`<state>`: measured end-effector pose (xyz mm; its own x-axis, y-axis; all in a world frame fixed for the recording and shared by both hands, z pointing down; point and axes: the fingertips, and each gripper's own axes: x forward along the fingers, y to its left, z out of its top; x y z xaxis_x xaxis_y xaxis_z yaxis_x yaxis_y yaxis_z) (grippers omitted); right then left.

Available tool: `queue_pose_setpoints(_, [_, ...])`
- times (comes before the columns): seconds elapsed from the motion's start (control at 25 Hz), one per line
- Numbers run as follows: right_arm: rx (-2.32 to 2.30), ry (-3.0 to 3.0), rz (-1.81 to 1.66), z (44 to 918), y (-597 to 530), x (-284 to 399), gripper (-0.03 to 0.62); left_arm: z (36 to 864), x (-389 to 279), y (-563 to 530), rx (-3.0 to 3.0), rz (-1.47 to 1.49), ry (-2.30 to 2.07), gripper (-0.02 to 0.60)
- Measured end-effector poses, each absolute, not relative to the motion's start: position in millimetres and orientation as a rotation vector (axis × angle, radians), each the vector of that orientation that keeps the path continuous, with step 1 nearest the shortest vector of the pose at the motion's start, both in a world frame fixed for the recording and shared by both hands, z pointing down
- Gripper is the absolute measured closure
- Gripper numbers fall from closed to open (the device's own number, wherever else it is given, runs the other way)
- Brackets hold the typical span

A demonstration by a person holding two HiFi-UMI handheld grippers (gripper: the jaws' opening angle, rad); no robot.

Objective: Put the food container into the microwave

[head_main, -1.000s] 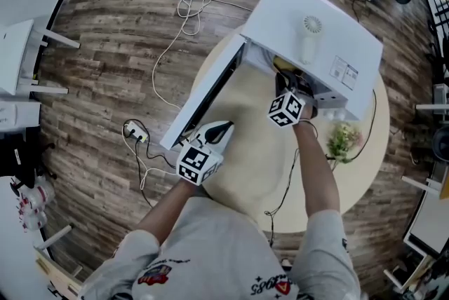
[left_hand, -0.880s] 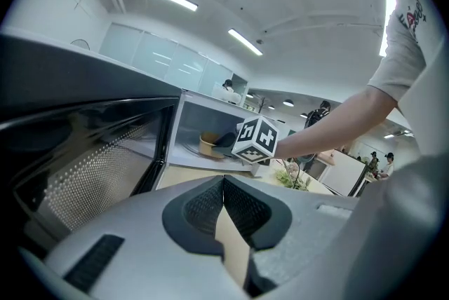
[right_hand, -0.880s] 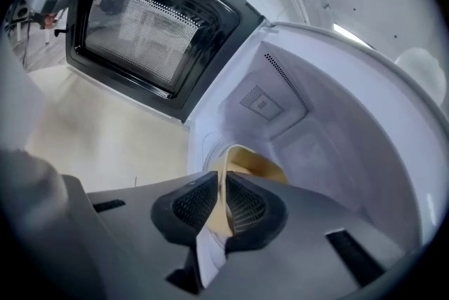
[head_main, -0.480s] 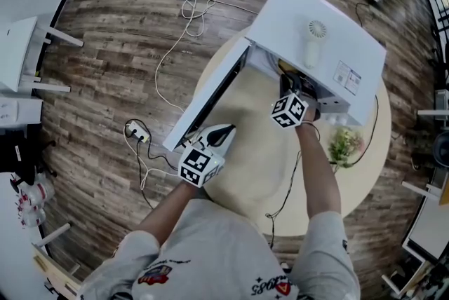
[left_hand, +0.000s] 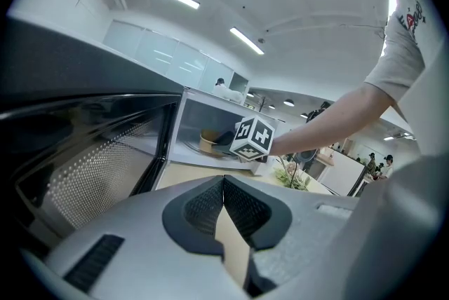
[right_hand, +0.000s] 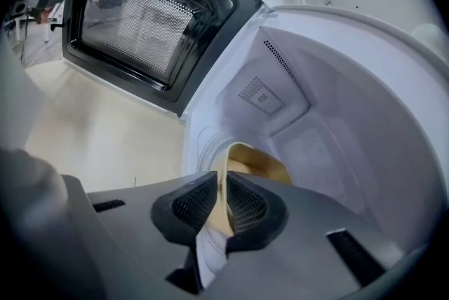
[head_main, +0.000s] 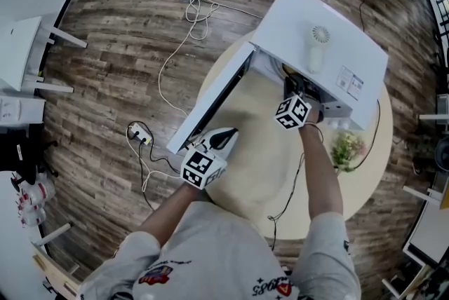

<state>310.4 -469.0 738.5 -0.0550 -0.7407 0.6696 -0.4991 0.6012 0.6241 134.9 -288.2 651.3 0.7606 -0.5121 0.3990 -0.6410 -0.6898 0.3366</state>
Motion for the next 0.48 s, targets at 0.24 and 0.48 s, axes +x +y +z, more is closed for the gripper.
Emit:
queue_pose_setpoints(0.24, [1.038, -1.708, -0.246, 741, -466, 311, 0.508, 650, 132, -288, 2.495, 0.378, -0.872, 0.577])
queue_pose_setpoints(0.48, [1.065, -1.745, -0.266, 724, -460, 306, 0.477, 645, 137, -284, 2.508, 0.373, -0.857, 0.577])
